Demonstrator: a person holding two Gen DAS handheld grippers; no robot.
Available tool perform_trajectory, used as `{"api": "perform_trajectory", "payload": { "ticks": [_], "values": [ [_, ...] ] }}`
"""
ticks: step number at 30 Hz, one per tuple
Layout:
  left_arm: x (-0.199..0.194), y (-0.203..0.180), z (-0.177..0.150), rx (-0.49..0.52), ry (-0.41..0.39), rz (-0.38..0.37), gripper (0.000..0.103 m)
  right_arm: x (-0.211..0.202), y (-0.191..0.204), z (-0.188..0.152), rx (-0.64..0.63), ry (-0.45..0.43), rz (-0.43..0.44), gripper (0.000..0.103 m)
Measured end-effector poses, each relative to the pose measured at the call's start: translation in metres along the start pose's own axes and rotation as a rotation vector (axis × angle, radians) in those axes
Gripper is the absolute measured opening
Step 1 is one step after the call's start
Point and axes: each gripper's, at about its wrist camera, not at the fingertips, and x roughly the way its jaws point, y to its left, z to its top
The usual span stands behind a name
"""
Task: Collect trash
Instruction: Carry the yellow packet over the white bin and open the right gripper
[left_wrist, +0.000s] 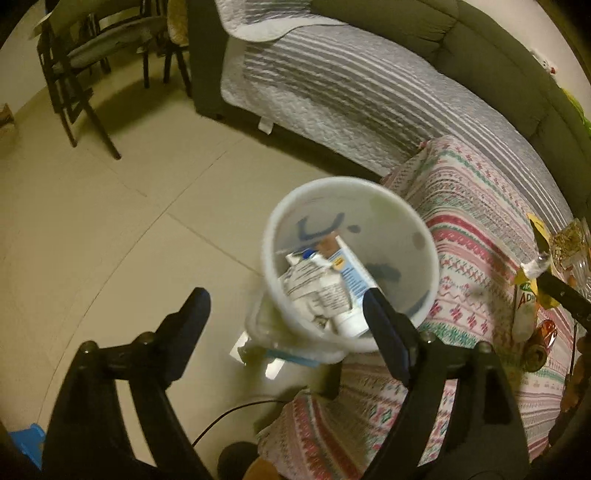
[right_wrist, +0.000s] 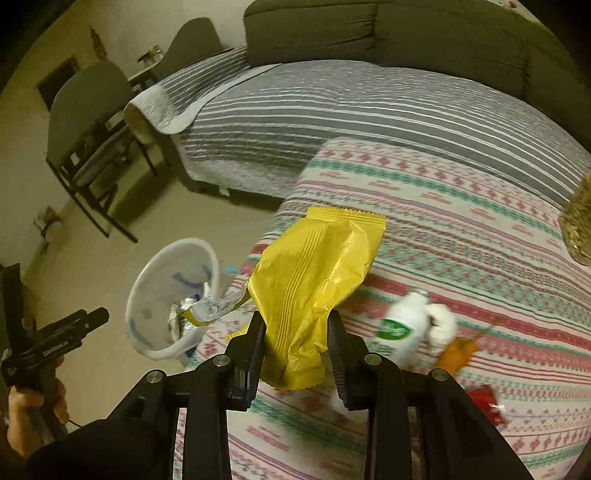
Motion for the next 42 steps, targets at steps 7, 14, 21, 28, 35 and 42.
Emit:
{"api": "perform_trajectory", "payload": {
  "ticks": [7,14,21,28,35,42],
  "values": [
    [-0.004,0.025,-0.015,0.023,0.025,0.052,0.086,0.021,0.042,0.001,-0.044,0.024,0.041,0.033],
    [-0.007,0.044,-0.025,0.013,0.051,0.058,0.087,0.044,0.081,-0.001,-0.077,0.052,0.073,0.034],
    [-0.015,0.054,-0.027,0.007,0.031,0.056,0.088,0.063,0.109,-0.002,-0.107,0.064,0.089,0.034],
    [-0.015,0.055,-0.028,0.001,0.027,0.049,0.088,0.078,0.119,0.001,-0.103,0.065,0.105,0.038],
    [-0.018,0.054,-0.028,0.009,0.019,0.045,0.088,0.071,0.113,0.006,-0.047,0.029,0.129,0.065],
    [-0.022,0.049,-0.029,0.024,0.012,0.044,0.089,0.047,0.098,0.008,-0.030,-0.009,0.109,0.074]
  ]
}}
